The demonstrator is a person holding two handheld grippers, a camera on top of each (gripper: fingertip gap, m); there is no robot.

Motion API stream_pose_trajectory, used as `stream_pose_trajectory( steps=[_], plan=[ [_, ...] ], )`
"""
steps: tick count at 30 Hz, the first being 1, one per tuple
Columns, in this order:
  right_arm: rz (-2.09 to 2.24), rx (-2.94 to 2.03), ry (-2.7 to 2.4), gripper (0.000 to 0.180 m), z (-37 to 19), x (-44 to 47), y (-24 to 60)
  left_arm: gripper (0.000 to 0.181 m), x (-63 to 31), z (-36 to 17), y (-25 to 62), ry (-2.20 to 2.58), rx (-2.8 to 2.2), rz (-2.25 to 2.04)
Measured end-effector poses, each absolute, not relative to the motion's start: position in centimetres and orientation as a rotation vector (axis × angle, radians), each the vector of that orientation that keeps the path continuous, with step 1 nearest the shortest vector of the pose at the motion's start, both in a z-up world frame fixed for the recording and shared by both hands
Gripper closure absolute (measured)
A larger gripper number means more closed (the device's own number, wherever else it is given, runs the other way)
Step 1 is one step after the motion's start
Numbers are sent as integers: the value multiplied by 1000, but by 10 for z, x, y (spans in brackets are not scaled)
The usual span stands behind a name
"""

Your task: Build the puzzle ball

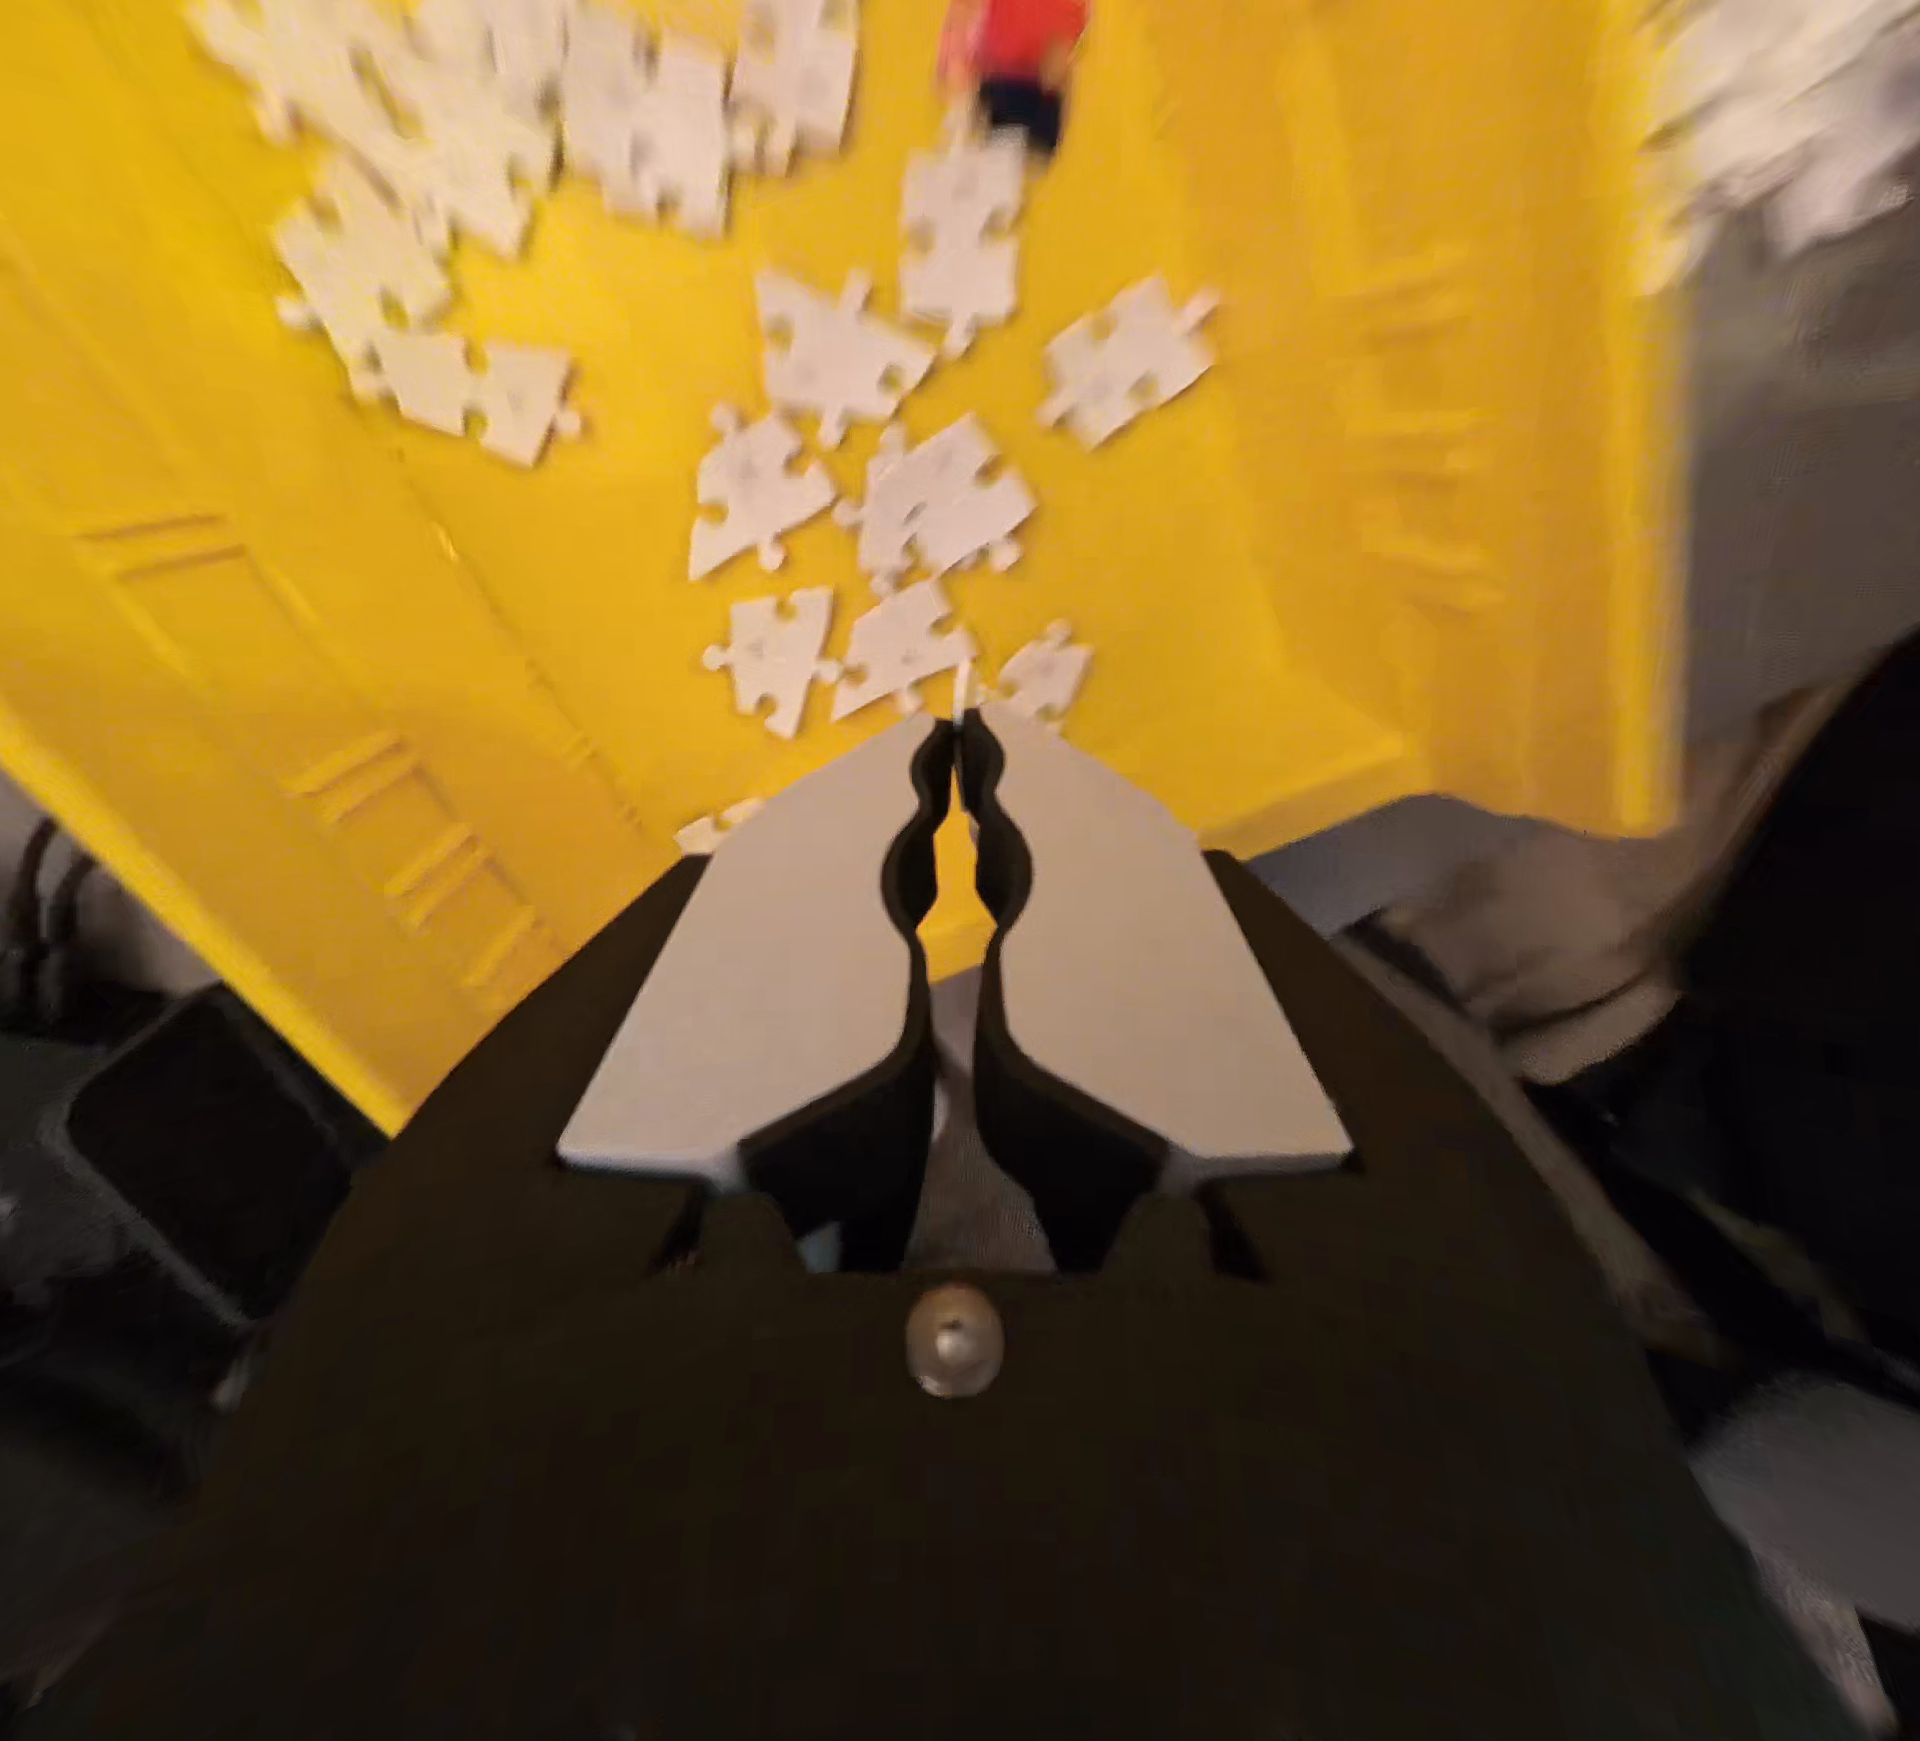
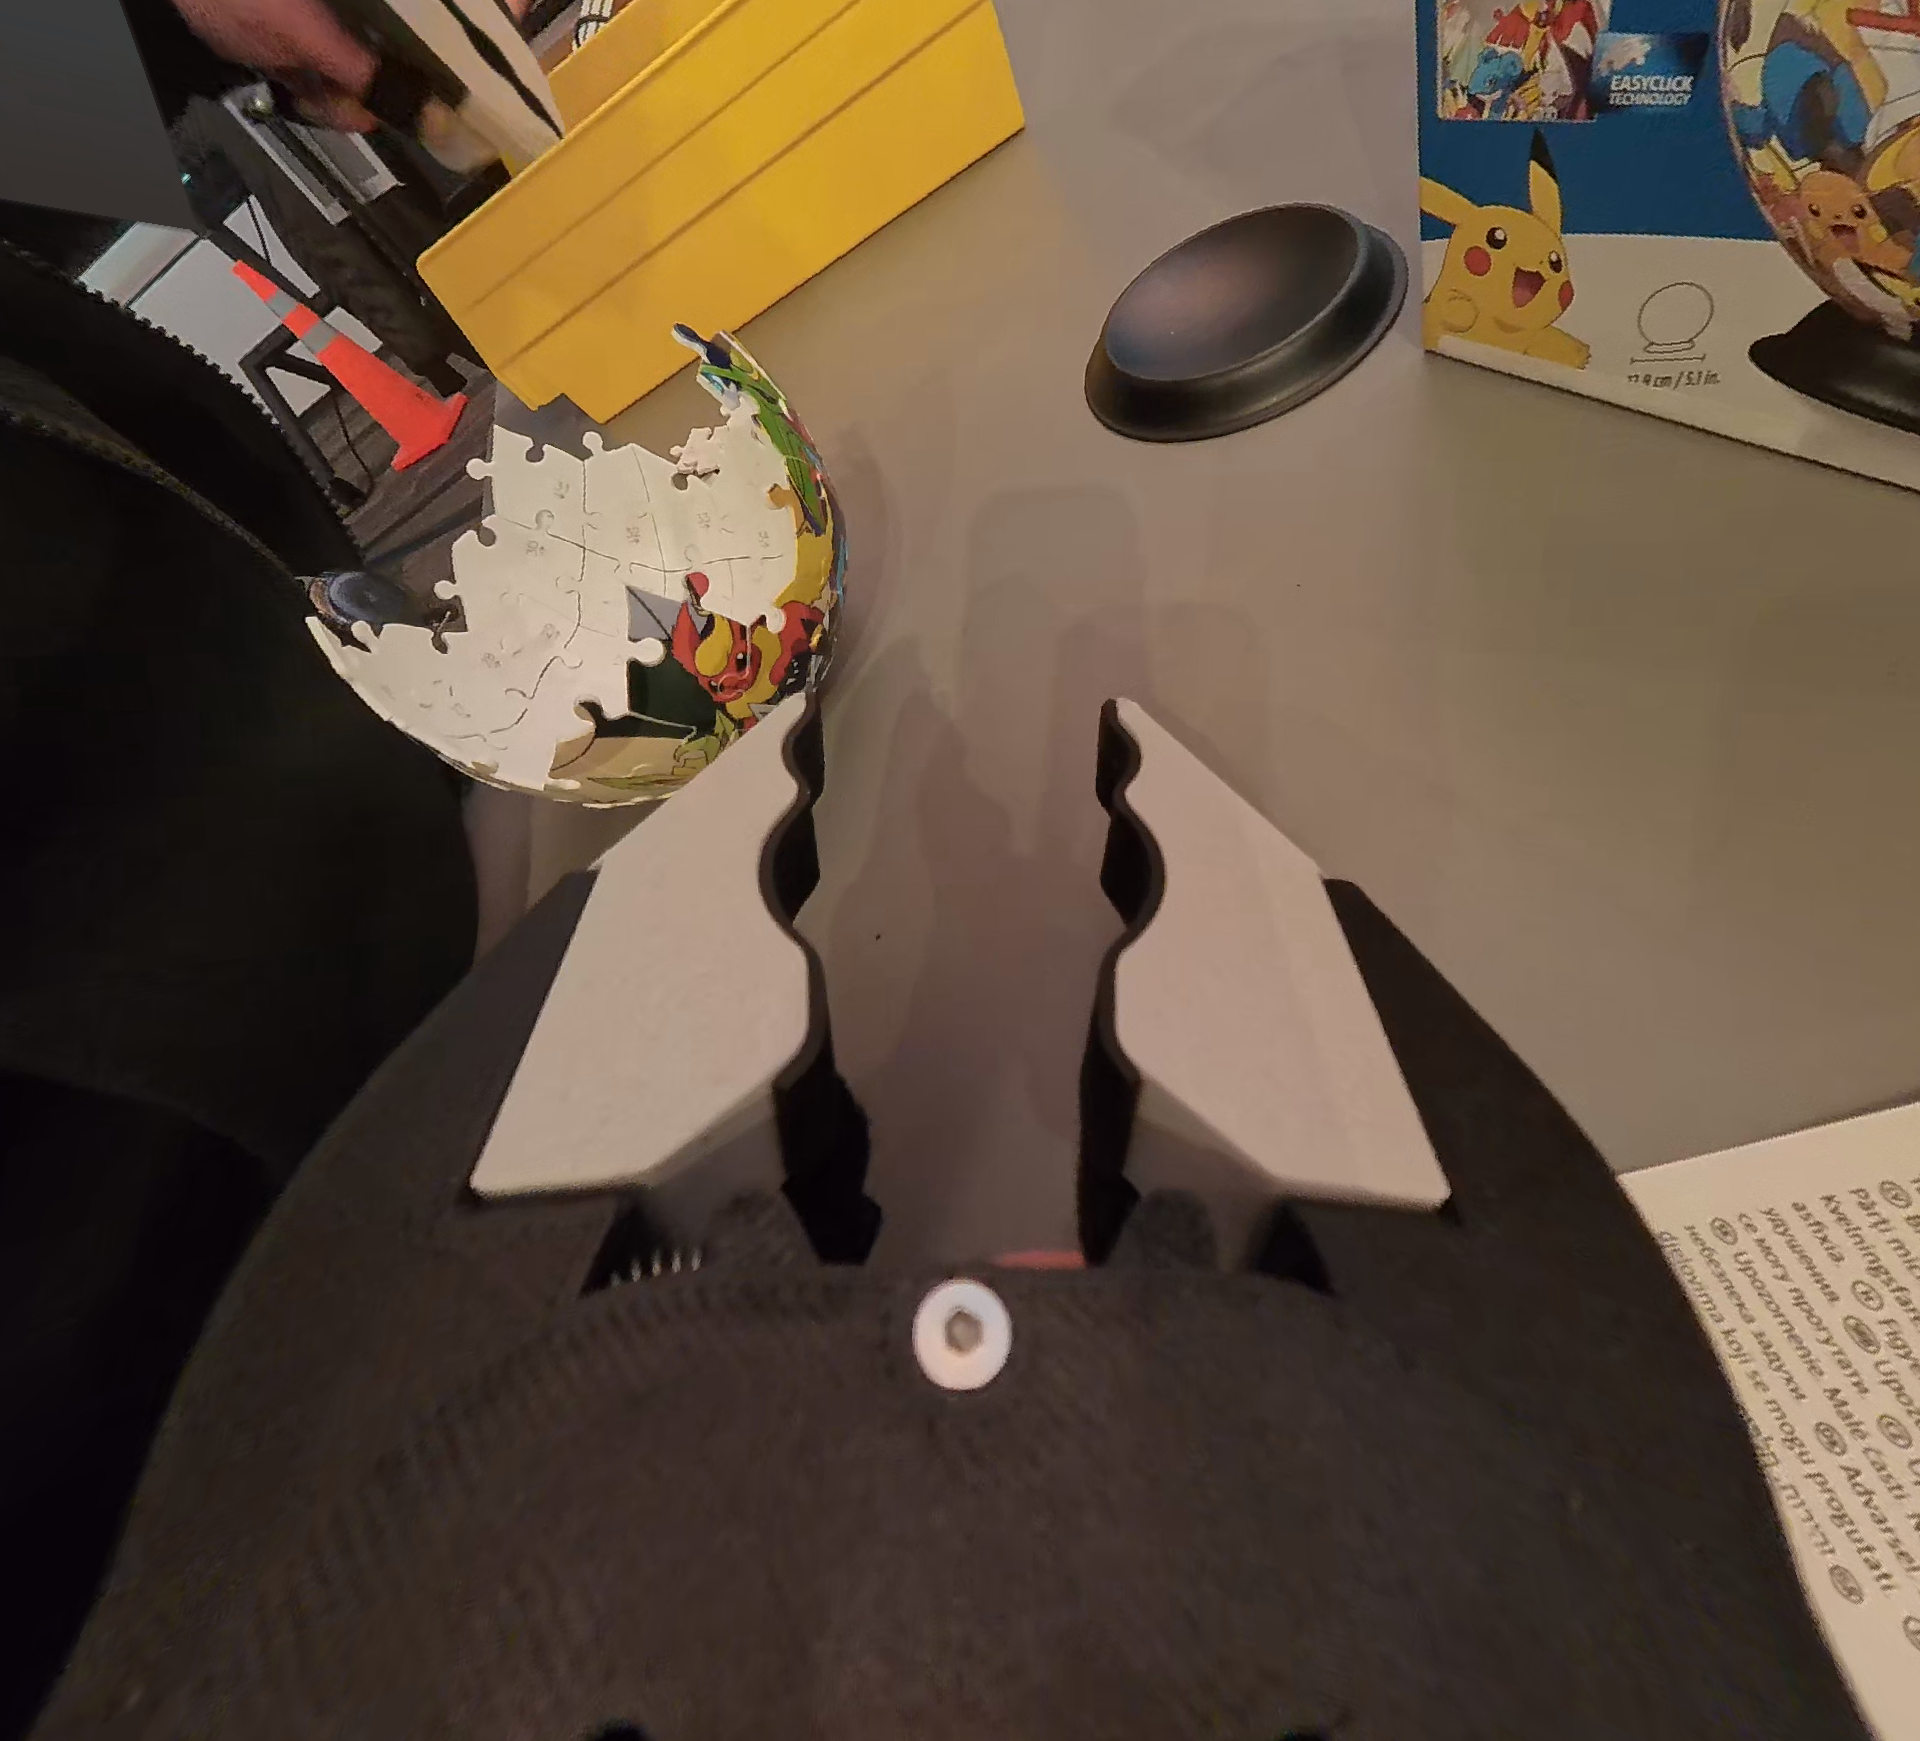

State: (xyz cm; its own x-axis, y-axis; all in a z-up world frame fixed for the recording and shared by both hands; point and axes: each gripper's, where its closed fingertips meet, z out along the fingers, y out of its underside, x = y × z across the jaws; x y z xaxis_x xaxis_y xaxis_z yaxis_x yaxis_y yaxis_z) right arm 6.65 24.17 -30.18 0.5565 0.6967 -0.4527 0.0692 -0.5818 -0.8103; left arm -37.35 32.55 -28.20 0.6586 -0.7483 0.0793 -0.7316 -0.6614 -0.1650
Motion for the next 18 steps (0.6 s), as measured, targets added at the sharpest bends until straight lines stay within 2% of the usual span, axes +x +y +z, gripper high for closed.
stream_pose_trajectory(
  steps=[3,5,8,11,18],
  plan=[
    [1029,-2019,-614,129,-302,66,242,179,-342,-233,322,1205,-2545,-245],
    [1029,-2022,-611,128,-303,67,242,179,-299,-200,303,1214,-2359,-446],
    [1028,-2021,-610,128,-302,67,242,179,-249,-188,274,1175,-2246,-609],
    [1024,-2021,-615,129,-303,66,242,179,-208,-208,248,1095,-2218,-741],
    [1020,-2024,-623,129,-303,66,241,179,-174,-294,238,1004,-2273,-558]
  ],
)
